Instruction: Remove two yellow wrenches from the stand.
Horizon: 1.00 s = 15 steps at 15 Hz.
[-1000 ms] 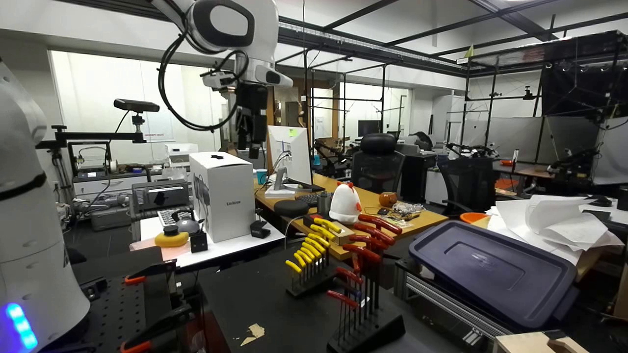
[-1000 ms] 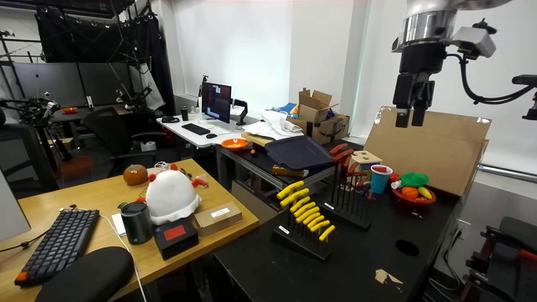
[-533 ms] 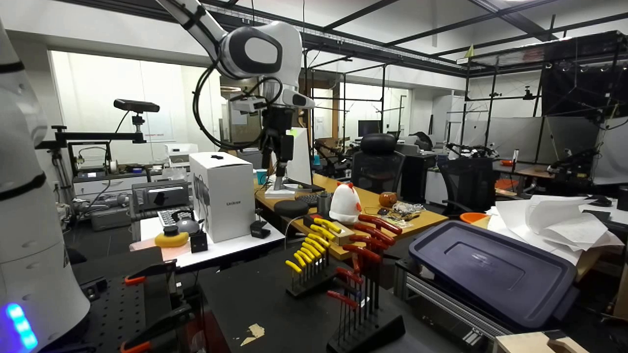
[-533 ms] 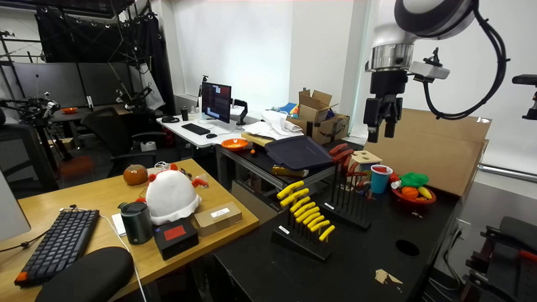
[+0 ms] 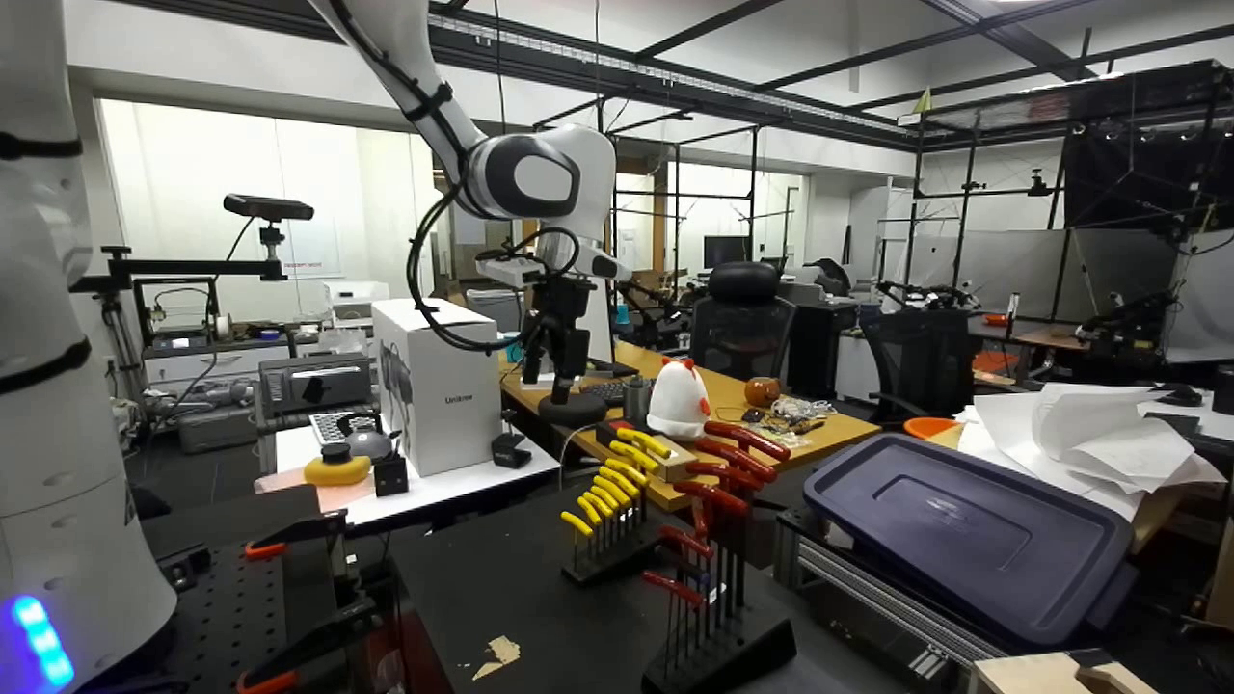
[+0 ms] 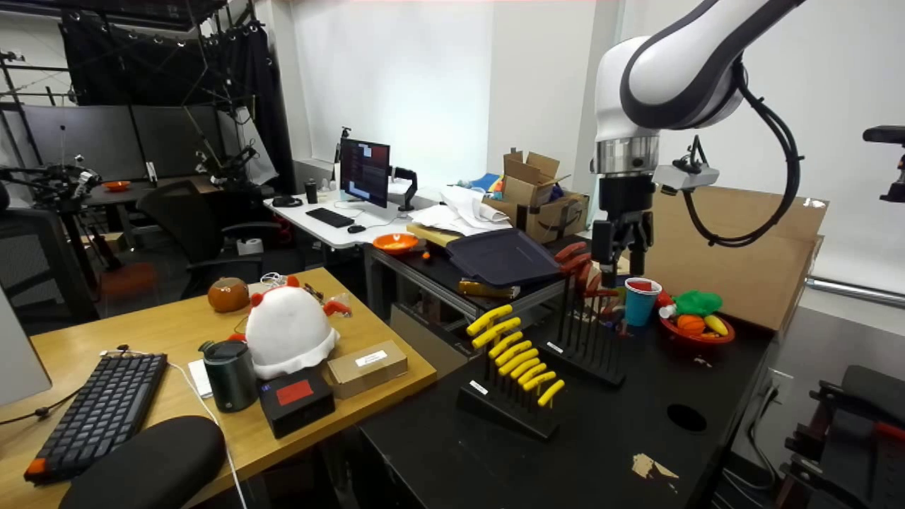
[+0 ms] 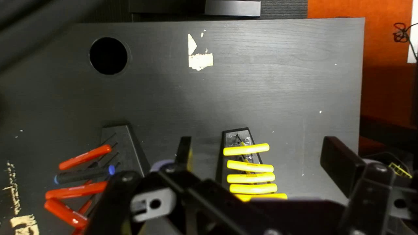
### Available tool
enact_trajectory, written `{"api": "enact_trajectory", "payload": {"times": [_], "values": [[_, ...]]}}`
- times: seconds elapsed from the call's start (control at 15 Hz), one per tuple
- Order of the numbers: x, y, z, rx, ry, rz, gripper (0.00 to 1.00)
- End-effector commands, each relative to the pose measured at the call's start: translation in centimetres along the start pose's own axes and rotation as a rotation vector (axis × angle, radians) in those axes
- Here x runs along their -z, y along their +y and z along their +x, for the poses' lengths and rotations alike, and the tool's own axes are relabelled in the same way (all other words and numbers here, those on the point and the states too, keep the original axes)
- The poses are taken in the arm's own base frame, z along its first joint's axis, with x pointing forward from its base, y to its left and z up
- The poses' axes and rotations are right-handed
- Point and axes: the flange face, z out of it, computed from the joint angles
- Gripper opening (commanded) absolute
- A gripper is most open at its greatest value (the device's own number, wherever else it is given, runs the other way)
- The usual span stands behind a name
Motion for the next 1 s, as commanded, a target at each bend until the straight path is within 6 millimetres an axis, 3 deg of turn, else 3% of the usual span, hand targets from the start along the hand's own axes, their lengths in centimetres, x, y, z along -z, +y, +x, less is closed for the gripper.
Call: {"api": "enact_trajectory", "payload": {"times": [0.0,0.53,0.93], "values": [[-2.8,-0.5,1.7,-0.021,-0.010,-0.001,1.00],[-7.4,-0.6,3.5,-0.074,-0.009,0.024,1.00],[-9.0,-0.9,4.1,-0.103,-0.001,0.049,1.00]]}}
